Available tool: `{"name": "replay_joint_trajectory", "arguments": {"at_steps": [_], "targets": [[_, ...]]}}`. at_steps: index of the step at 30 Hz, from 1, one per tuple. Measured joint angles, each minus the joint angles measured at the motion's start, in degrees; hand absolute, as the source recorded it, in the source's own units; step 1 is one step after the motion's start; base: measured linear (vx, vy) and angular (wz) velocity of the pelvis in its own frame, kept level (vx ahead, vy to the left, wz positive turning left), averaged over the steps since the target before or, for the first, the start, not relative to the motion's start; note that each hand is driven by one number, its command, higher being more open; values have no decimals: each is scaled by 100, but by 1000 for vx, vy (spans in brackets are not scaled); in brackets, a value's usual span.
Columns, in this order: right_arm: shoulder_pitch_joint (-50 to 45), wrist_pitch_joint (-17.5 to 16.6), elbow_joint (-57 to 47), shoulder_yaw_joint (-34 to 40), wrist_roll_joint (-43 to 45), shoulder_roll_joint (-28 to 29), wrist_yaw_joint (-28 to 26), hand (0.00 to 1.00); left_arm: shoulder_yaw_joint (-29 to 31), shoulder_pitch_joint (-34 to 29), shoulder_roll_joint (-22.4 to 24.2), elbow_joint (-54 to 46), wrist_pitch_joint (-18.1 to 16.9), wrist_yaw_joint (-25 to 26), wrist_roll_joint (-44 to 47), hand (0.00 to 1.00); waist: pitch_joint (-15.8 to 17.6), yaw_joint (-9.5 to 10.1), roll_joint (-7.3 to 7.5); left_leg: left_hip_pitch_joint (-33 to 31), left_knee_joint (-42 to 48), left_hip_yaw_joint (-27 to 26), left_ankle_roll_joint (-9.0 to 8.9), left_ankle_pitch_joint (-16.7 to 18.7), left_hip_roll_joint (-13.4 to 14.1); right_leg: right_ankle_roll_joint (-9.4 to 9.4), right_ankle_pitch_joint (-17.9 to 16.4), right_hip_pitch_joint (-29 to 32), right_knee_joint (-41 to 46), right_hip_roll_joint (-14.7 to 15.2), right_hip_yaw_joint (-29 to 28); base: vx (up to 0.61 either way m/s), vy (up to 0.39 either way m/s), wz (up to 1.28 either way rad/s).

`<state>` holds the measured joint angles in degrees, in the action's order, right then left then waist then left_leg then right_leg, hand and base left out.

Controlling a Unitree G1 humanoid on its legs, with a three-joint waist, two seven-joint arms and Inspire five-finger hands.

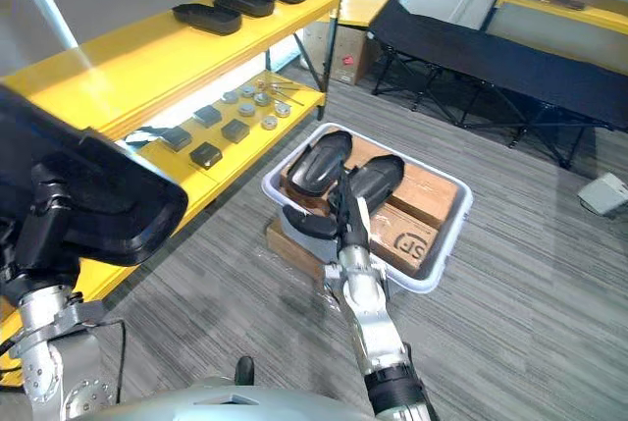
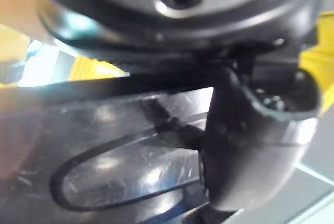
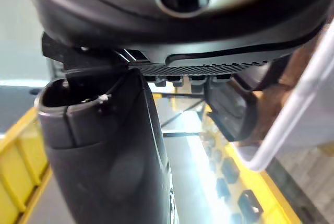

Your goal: Walk over and take three plastic housings, then place them on the shelf

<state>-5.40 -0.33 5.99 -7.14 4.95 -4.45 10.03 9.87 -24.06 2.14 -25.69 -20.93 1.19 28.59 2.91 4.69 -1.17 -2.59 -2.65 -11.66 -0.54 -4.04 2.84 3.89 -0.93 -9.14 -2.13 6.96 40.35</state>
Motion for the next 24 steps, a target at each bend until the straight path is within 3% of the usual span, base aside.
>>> {"name": "replay_joint_trajectory", "arguments": {"at_steps": [2, 7, 11, 15, 24], "targets": [[-250, 10, -5, 110, 0, -13, -1, 100, -137, 9, -10, -24, 9, -155, 2, 0, 43, -15, -94, 0, -18, 19, 0, -129, -37, 47, -145, 47, 311, 139, 72, 47, 119, 52], [-304, -34, -214, 163, 57, 25, -118, 100, -148, -2, -110, 74, 156, -338, 17, 0, 142, -31, -85, 14, -219, 86, 54, -220, -195, 104, -501, 395, 1101, 474, -80, 51, 77, 12], [-486, -297, -324, 245, 52, 30, -59, 100, -613, 89, -368, 274, 343, -755, 78, 0, 197, -191, 31, 116, -216, 517, 97, -234, -410, 69, -895, 604, 2051, 769, -1261, 84, 57, 59], [-564, -596, -436, 159, 108, 69, -335, 100, -768, 121, -435, 309, 342, -770, 46, 0, 243, -183, 81, 66, -212, 551, 122, -298, -487, 218, -1090, 572, 1953, 802, -1385, 43, -50, 11], [-538, -797, -517, -132, 125, -34, -714, 100, -944, 145, -433, 308, 341, -559, 9, 0, 296, -166, 68, 70, -214, 536, 21, -303, -468, 272, -1159, 453, 1769, 781, -1356, -11, -48, 0]]}}
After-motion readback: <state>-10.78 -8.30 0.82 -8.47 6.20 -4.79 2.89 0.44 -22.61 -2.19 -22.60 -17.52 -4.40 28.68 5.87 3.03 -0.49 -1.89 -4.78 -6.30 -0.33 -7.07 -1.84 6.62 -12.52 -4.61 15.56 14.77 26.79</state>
